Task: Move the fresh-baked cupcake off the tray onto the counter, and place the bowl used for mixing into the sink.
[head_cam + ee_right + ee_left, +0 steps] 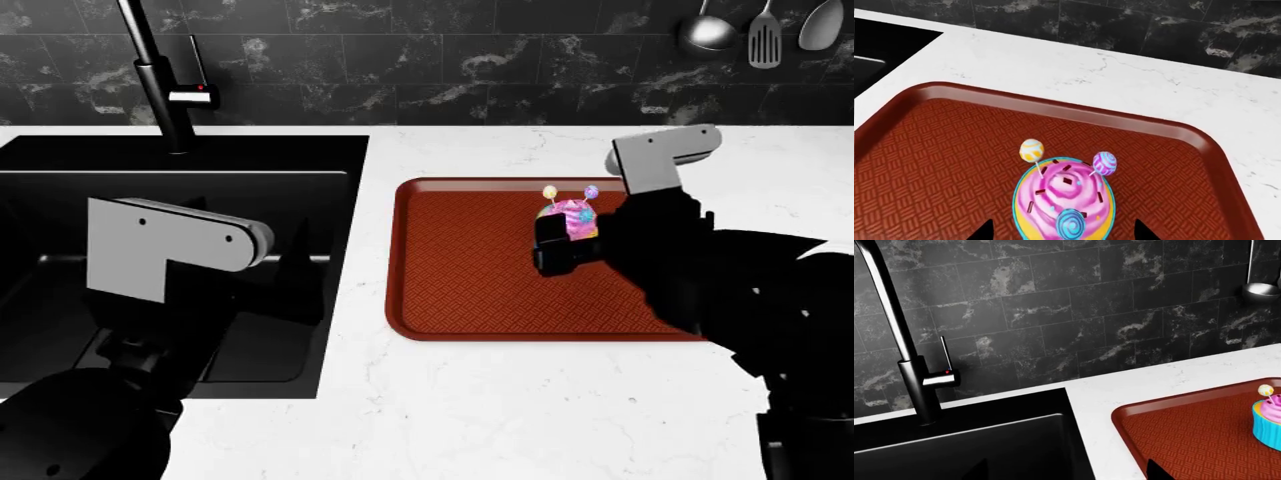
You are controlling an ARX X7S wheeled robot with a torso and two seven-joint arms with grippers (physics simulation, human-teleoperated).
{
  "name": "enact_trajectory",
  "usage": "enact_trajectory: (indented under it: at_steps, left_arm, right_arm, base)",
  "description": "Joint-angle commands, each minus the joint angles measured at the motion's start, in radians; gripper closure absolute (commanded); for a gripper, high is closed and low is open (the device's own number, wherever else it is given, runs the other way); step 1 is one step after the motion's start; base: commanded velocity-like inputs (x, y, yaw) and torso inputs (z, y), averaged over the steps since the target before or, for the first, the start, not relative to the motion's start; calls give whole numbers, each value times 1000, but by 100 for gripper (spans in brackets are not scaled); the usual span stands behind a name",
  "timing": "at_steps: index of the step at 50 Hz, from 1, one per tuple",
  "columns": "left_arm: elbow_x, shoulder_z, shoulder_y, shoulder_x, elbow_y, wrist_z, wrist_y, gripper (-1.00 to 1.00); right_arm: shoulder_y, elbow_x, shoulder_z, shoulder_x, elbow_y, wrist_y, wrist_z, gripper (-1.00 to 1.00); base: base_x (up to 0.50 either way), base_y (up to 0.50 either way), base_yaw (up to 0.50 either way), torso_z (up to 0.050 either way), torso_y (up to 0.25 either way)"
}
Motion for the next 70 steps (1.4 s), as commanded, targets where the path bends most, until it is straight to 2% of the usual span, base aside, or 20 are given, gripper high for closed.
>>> enact_trajectory:
  at_steps: [1,39,62,63,70]
  left_arm:
    - [-6,3,4,-5,-5,-6,6,-100]
    - [-3,35,17,-26,-37,-16,54,-100]
    - [-6,50,24,-36,-56,-18,77,-100]
    - [-8,49,21,-35,-57,-19,75,-100]
    - [-12,52,19,-36,-60,-23,75,-100]
  right_arm:
    - [-7,-37,-59,-14,59,-35,-23,-100]
    - [-5,-120,-122,-57,216,-157,-46,-100]
    - [-10,-126,-130,-56,225,-175,-45,-100]
    - [-11,-129,-132,-55,225,-177,-46,100]
    - [-13,-133,-136,-53,232,-193,-53,100]
  base:
    - [0,0,0,0,0]
    - [0,0,0,0,0]
    - [0,0,0,0,0]
    - [0,0,0,0,0]
    - [0,0,0,0,0]
